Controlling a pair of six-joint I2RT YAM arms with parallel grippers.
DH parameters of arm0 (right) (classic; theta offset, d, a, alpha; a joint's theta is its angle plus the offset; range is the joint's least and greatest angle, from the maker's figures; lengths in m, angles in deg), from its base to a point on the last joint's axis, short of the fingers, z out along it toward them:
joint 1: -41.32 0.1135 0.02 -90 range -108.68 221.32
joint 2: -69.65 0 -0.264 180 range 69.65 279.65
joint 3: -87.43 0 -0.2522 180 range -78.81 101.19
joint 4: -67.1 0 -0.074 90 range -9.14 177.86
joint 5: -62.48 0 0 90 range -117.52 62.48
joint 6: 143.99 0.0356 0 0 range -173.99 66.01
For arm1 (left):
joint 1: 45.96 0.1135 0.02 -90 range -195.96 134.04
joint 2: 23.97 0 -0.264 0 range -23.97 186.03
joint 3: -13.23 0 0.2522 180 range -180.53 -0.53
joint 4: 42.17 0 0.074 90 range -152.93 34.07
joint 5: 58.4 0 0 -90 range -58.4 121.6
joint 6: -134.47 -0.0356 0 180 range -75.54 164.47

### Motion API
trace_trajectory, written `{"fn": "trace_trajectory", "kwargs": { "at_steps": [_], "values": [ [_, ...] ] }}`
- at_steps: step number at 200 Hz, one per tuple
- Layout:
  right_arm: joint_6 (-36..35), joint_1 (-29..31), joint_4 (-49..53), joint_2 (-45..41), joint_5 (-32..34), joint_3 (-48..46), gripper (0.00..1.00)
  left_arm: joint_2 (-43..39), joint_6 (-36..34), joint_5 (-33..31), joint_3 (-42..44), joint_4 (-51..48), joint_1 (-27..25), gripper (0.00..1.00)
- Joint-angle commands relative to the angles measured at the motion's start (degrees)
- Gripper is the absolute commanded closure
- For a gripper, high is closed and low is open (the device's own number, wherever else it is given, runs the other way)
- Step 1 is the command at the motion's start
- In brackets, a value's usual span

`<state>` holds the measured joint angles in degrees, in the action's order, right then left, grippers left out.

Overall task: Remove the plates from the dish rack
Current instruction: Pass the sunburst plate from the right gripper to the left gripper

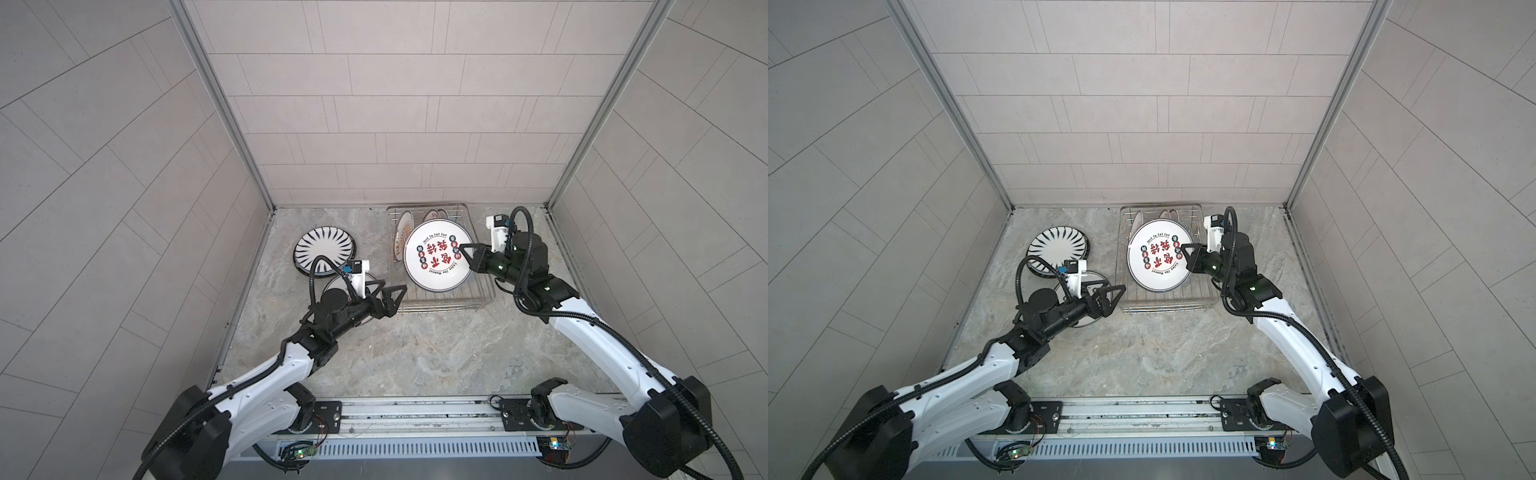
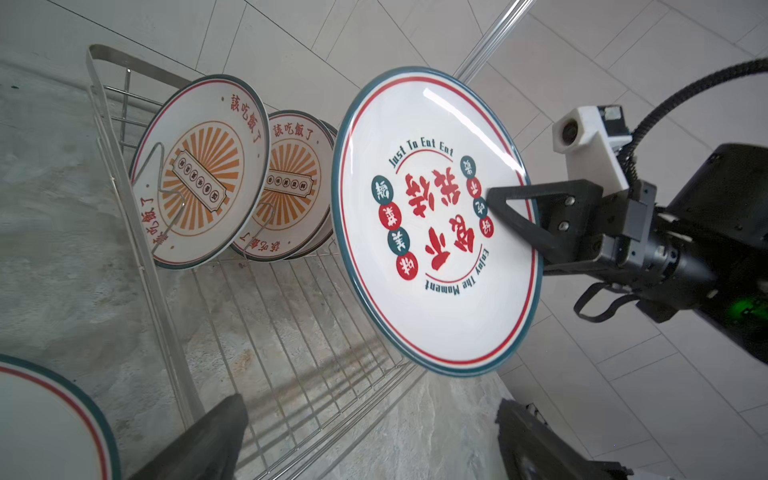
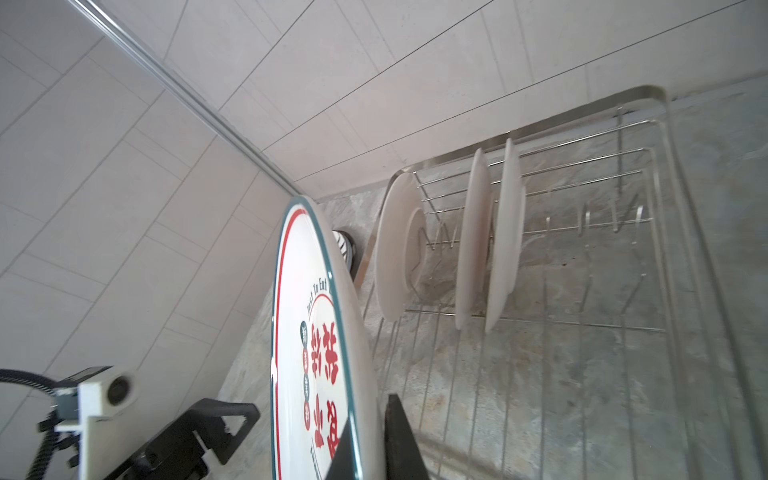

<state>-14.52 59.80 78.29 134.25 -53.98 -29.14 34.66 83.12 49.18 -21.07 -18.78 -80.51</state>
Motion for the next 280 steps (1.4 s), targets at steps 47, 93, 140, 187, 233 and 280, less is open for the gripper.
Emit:
{"fn": "trace_trajectory", "kwargs": {
  "at_steps": [47, 93, 140, 187, 233, 280],
  "values": [
    [6.96, 3.3, -15.43, -1.73, -4.87, -5.02, 1.0, 6.54, 13.88, -2.75, 1.15, 18.35, -0.68, 0.07],
    [7.53, 5.84, -20.17, 0.73, -3.5, -6.64, 1.0, 4.51, 16.1, -6.9, -0.73, 9.64, -1.23, 0.31],
    [7.34, 6.66, -22.13, 2.7, -3.78, -6.57, 1.0, 3.51, 17.68, -8.07, -0.65, 6.97, -1.31, 0.59],
    [6.75, 7.02, -21.74, 3.52, -3.32, -6.36, 1.0, 4.96, 19.67, -6.95, -1.51, 6.99, -1.29, 0.82],
    [3.21, 8.41, -17.65, 3.25, -1.67, -5.16, 1.0, 6.86, 20.75, -6.2, -1.61, 9.52, -1.31, 0.96],
    [2.31, 8.81, -15.79, 3.08, -0.98, -4.89, 0.81, 7.09, 22.09, -6.77, -1.24, 10.31, -1.31, 1.0]
  ]
}}
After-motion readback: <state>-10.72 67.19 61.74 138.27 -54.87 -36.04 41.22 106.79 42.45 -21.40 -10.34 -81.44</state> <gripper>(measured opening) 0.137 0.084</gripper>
